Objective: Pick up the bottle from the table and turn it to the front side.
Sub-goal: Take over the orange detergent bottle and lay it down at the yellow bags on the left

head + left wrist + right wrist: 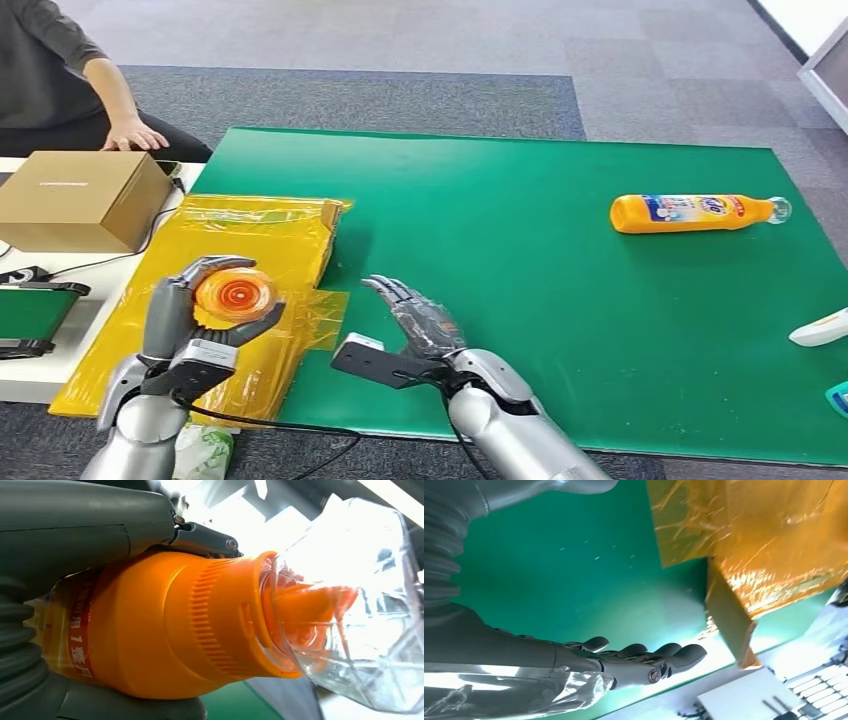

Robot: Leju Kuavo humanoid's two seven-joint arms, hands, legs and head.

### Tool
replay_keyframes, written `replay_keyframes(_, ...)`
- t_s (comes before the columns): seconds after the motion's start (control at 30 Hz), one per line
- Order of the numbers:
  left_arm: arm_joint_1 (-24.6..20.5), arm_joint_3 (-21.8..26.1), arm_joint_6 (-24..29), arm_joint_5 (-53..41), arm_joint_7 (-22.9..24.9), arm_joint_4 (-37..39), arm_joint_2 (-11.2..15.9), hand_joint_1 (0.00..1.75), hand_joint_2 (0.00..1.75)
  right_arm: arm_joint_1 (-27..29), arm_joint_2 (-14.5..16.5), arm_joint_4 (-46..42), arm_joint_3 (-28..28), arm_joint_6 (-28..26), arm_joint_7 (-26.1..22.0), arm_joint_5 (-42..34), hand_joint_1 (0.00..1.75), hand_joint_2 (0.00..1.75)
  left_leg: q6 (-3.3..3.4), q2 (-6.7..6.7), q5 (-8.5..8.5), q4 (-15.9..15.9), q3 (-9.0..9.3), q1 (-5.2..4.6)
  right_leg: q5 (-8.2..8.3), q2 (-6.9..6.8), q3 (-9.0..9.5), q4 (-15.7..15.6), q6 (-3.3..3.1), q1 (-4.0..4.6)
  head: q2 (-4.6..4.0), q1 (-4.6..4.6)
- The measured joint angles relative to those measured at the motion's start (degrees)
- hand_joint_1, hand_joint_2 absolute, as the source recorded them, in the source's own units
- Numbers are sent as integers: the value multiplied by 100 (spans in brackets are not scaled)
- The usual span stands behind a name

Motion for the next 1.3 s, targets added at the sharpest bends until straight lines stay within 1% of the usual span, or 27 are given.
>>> replay_keyframes(0.07, 8, 33, 503, -869, 244, -262, -45, 175, 175, 190, -50, -383, -224, 63, 29, 75, 0, 175, 0, 0, 0, 0, -1, 0, 0, 0, -2, 0, 0, 0, -1, -1)
replay_keyframes(0.17, 18, 46, 873, -2287, 979, -392, 29, 175, 175, 457, -115, -976, -515, 156, 27, 115, 0, 175, 0, 0, -1, 0, -1, 0, -1, 0, -4, -1, 0, 0, -1, -1)
replay_keyframes(0.27, -1, 47, 1022, -3440, 1772, -181, 288, 175, 175, 744, -176, -1556, -798, 252, -70, 63, 0, 175, -1, 2, -1, -1, 0, 1, -1, 1, -8, 0, -1, 1, -1, 0)
replay_keyframes(0.33, -17, 69, 1066, -3834, 2064, 179, 514, 175, 175, 930, -208, -1902, -996, 299, -168, -25, 0, 175, -2, 3, -1, -1, 0, 1, -1, 2, -9, 0, -2, 1, -1, 0)
replay_keyframes(0.47, -19, 172, 1027, -4016, 2170, 974, 899, 175, 175, 1270, -251, -2394, -1323, 343, -381, -213, 0, 175, -3, 5, -1, -1, -1, 2, -2, 3, -10, 0, -4, 1, 0, 0)
replay_keyframes(0.6, -69, 255, 1043, -3967, 1990, 1765, 1200, 175, 175, 1551, -278, -2771, -1545, 464, -724, -526, 0, 175, -3, 5, -2, -1, -3, 1, -4, 3, -10, 0, -4, 0, 0, 1)
replay_keyframes(0.63, -93, 262, 1062, -3969, 1932, 1949, 1263, 142, 175, 1608, -283, -2849, -1576, 519, -816, -598, 0, 175, -3, 5, -2, -1, -3, 1, -4, 3, -11, 0, -4, 0, 0, 1)
replay_keyframes(0.7, -177, 264, 1130, -3993, 1808, 2286, 1385, 66, 175, 1690, -290, -2976, -1609, 651, -983, -726, 0, 175, -3, 5, -2, -1, -3, 0, -4, 2, -9, 0, -4, -1, 0, 1)
replay_keyframes(0.73, -233, 255, 1176, -3996, 1740, 2433, 1442, 23, 175, 1715, -292, -3016, -1613, 722, -1048, -777, 0, 175, -3, 5, -2, -1, -2, 0, -4, 1, -8, 0, -4, -1, 0, 0)
replay_keyframes(0.77, -292, 243, 1228, -3967, 1658, 2565, 1497, 11, 175, 1734, -293, -3045, -1614, 784, -1099, -818, 0, 175, -3, 5, -2, -2, -1, 0, -3, 1, -7, 0, -4, 0, -1, -1)
replay_keyframes(0.83, -400, 210, 1321, -3798, 1457, 2812, 1594, 0, 175, 1755, -294, -3076, -1598, 854, -1159, -858, 0, 175, -4, 4, 0, -2, 1, 1, -3, 1, -5, 1, -5, 1, -1, -1)
replay_keyframes(0.93, -486, 188, 1411, -3150, 955, 3012, 1673, 0, 175, 1758, -300, -3082, -1529, 864, -1192, -901, 0, 175, -6, 5, 3, -3, 5, 2, -2, 1, -1, 2, -6, 2, -1, -1)
replay_keyframes(1.0, -444, 195, 1334, -2429, 481, 2982, 1660, 0, 87, 1765, -310, -3082, -1472, 834, -1197, -952, 0, 175, -6, 5, 4, -3, 6, 2, -1, 1, -2, 3, -6, 2, -1, -1)
replay_keyframes(1.07, -344, 222, 1119, -1679, 50, 2804, 1596, 0, 0, 1794, -321, -3082, -1427, 802, -1193, -994, 0, 175, -6, 5, 5, -3, 4, 2, 0, 1, -3, 2, -6, 2, -1, 0)
replay_keyframes(1.17, -197, 358, 696, -556, -421, 2331, 1434, 0, 0, 1884, -331, -3116, -1399, 775, -1149, -1016, 0, 175, -4, 4, 3, -2, 2, 1, 0, 1, -2, 1, -4, 1, -1, -1)
replay_keyframes(1.23, -86, 456, 423, 337, -560, 1886, 1326, 0, 0, 1965, -335, -3174, -1396, 770, -1091, -1015, 0, 175, -2, 4, 1, -2, 0, 0, 0, 1, -3, 0, -3, 0, -1, -1)
replay_keyframes(1.3, 22, 526, 320, 1024, -596, 1418, 1232, 0, 0, 2044, -340, -3240, -1398, 765, -1036, -998, 0, 175, -1, 4, -1, -2, -1, 0, 0, 1, -3, -1, -3, 0, -1, 0)
